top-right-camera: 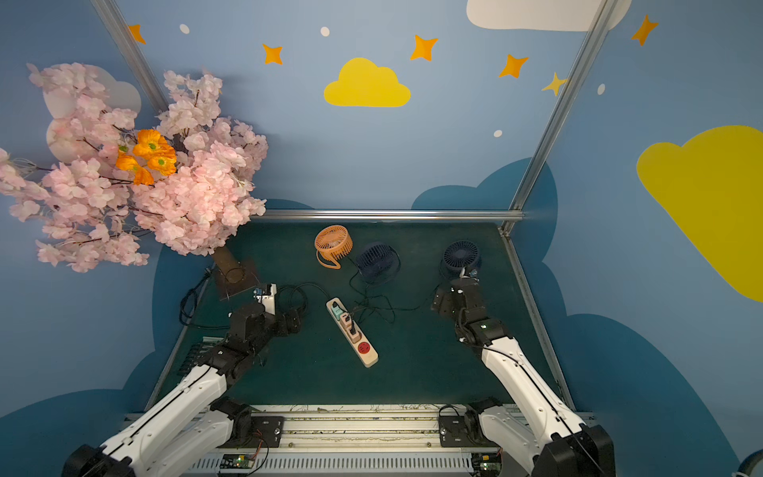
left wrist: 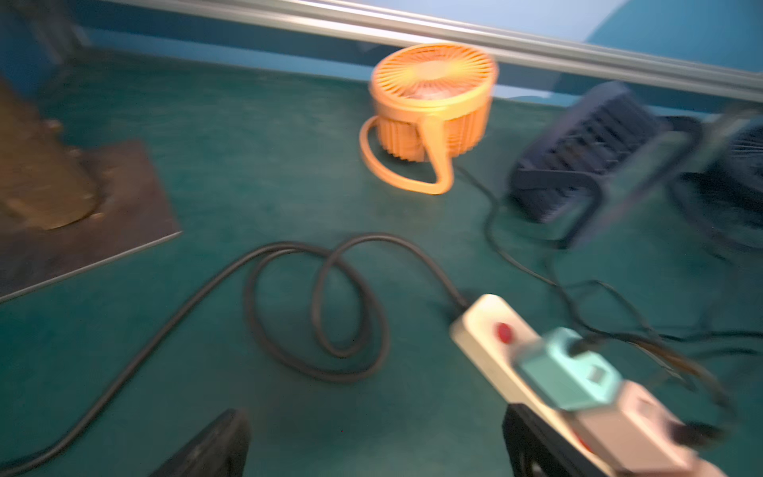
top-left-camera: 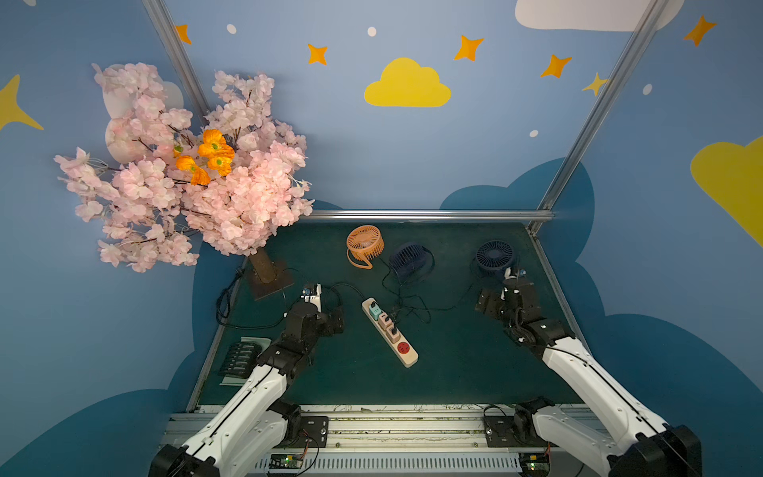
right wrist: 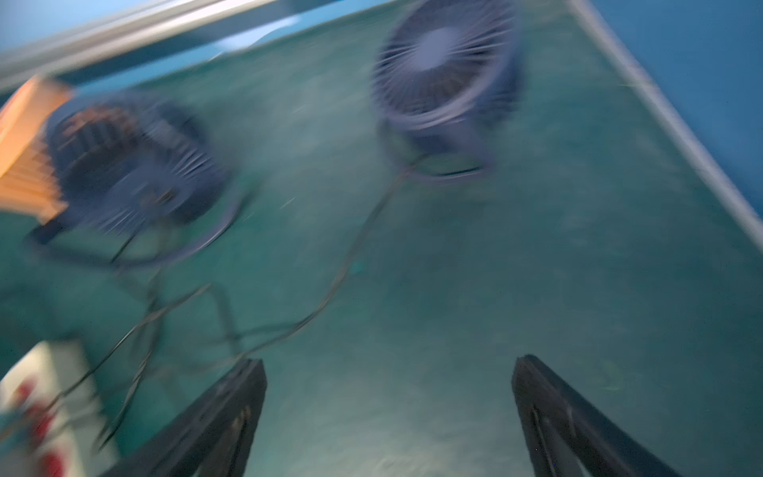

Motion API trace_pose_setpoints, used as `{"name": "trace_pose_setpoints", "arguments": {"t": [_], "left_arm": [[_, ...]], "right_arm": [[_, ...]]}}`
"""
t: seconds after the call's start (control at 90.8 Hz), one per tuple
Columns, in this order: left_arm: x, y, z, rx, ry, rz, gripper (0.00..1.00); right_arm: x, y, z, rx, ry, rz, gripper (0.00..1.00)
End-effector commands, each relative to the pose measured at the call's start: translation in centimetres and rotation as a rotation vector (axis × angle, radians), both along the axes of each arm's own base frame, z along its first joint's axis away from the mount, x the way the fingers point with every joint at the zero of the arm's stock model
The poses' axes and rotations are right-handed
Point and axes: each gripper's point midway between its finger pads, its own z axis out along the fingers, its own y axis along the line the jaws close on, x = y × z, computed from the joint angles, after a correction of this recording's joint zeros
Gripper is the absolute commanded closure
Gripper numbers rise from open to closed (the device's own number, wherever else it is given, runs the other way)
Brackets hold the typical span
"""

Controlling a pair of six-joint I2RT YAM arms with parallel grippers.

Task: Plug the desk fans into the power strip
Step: Reset both arms

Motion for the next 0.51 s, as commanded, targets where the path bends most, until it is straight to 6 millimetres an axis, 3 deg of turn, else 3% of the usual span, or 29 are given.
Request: {"name": "trace_pose_setpoints", "arguments": {"t": [0.0,0.132,0.242,0.341,0.43,0.496], "left_arm": [[1.9,4.3,1.4,0.055,-0.096,0.189,0.0],[3.0,7.8,1.7,0.122,-0.163,0.297,0.0],[3.9,9.0,0.8,0.203,-0.221,0.311,0.0],[5.6,7.4,-0.8,0.248,-0.221,0.179,0.0],[7.1,5.6,-0.6,0.234,-0.288,0.068,0.0],[7.9,3.9,-2.3,0.211,-0.261,-0.035,0.0]], "right_arm": [[0.6,-4.7,0.2,0.017,-0.068,-0.136,0.02],[0.4,-9.4,-0.3,-0.034,-0.106,-0.283,0.02],[0.1,-11.7,-1.5,-0.102,-0.105,-0.365,0.02],[0.5,-12.4,-2.6,-0.146,-0.135,-0.37,0.02],[1.1,-12.1,-3.6,-0.223,-0.142,-0.289,0.02],[1.5,-11.7,-4.2,-0.261,-0.146,-0.235,0.02]]}}
